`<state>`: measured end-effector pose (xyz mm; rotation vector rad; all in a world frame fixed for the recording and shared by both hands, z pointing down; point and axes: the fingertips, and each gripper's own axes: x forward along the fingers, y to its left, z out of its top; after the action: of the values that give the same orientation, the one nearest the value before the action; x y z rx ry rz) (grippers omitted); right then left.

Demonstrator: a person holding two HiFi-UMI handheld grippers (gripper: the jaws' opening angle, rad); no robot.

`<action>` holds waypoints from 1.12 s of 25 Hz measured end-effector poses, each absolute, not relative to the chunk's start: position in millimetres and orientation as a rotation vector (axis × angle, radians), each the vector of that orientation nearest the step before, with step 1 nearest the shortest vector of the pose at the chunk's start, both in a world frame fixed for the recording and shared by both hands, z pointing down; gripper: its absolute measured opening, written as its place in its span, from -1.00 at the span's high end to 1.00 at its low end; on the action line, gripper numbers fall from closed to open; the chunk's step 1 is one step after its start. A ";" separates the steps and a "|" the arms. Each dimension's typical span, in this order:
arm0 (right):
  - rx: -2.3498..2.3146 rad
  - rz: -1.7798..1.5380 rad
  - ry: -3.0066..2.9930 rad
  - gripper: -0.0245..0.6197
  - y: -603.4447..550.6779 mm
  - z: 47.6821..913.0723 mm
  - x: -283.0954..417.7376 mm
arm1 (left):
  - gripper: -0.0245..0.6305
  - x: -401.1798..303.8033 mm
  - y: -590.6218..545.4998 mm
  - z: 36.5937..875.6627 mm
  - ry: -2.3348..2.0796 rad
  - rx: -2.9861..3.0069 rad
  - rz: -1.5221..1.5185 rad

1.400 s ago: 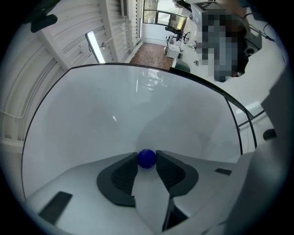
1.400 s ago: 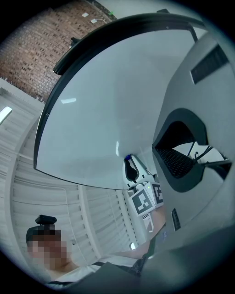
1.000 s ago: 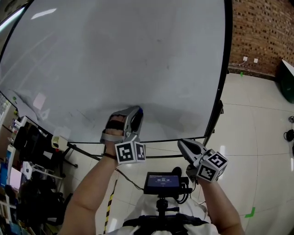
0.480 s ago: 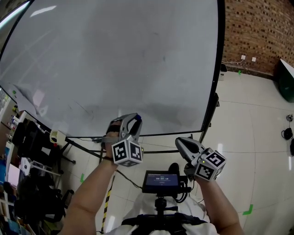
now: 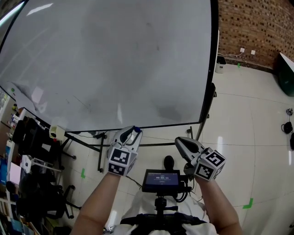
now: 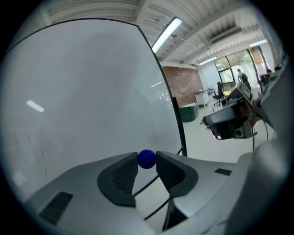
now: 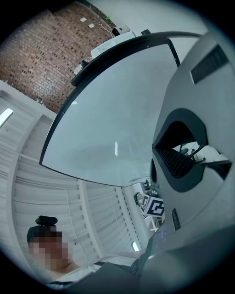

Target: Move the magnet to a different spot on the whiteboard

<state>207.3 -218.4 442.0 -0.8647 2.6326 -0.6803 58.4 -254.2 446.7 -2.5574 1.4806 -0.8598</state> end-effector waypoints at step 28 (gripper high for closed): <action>-0.657 -0.695 2.846 0.86 -179.8 455.7 27.2 | 0.47 -142.2 -121.0 482.0 1.990 -2.806 -0.290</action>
<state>27.2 -179.8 455.7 -0.6575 2.8462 -0.6953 -142.2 -121.0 482.0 -2.8065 1.9899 -0.2899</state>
